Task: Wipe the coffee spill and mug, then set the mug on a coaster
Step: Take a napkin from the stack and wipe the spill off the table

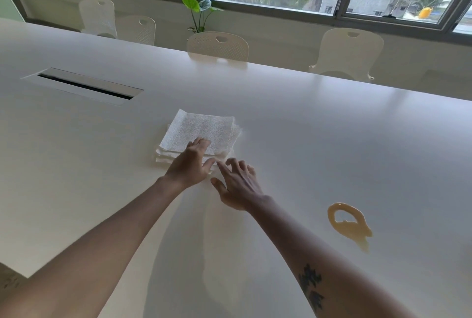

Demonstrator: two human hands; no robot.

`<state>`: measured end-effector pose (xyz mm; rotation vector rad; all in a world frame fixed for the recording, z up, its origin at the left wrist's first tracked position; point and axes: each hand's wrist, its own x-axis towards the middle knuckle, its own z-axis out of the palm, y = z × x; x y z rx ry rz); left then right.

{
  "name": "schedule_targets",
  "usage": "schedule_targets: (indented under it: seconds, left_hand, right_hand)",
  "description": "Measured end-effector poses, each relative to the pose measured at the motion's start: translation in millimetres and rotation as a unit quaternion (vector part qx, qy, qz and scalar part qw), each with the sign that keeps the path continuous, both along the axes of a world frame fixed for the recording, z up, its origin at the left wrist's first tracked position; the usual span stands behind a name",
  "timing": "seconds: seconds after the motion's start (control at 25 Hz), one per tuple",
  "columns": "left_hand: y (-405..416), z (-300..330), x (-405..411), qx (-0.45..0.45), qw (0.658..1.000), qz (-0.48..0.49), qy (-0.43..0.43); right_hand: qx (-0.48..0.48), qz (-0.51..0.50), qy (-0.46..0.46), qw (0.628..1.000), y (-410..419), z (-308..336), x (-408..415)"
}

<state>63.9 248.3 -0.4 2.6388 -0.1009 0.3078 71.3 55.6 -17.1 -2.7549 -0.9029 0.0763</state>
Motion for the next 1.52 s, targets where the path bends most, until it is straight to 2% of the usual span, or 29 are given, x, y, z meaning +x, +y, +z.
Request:
schedule_targets:
  seconds: [0.44, 0.68, 1.0, 1.28, 1.4, 1.52]
  left_hand:
    - [-12, 11, 53, 0.081, 0.987, -0.007, 0.138]
    - [-23, 13, 63, 0.125, 0.987, -0.016, 0.099]
    - [-15, 7, 68, 0.154, 0.987, 0.019, 0.036]
    - [-2, 62, 68, 0.054, 0.991, 0.037, -0.116]
    - [0, 102, 62, 0.003, 0.993, 0.013, -0.121]
    - [-1, 146, 53, -0.080, 0.988, -0.066, -0.115]
  right_hand:
    - [0.004, -0.019, -0.015, 1.000, 5, -11, -3]
    - [-0.001, -0.023, -0.013, 1.000, 6, -10, -3]
    - [0.002, -0.024, -0.007, 1.000, 6, -10, -3]
    - [0.020, -0.035, 0.001, 0.999, 6, -15, -2]
    - [0.038, -0.039, 0.000, 0.999, 4, -16, -1]
    - [0.074, -0.042, 0.023, 0.996, -4, -12, 3]
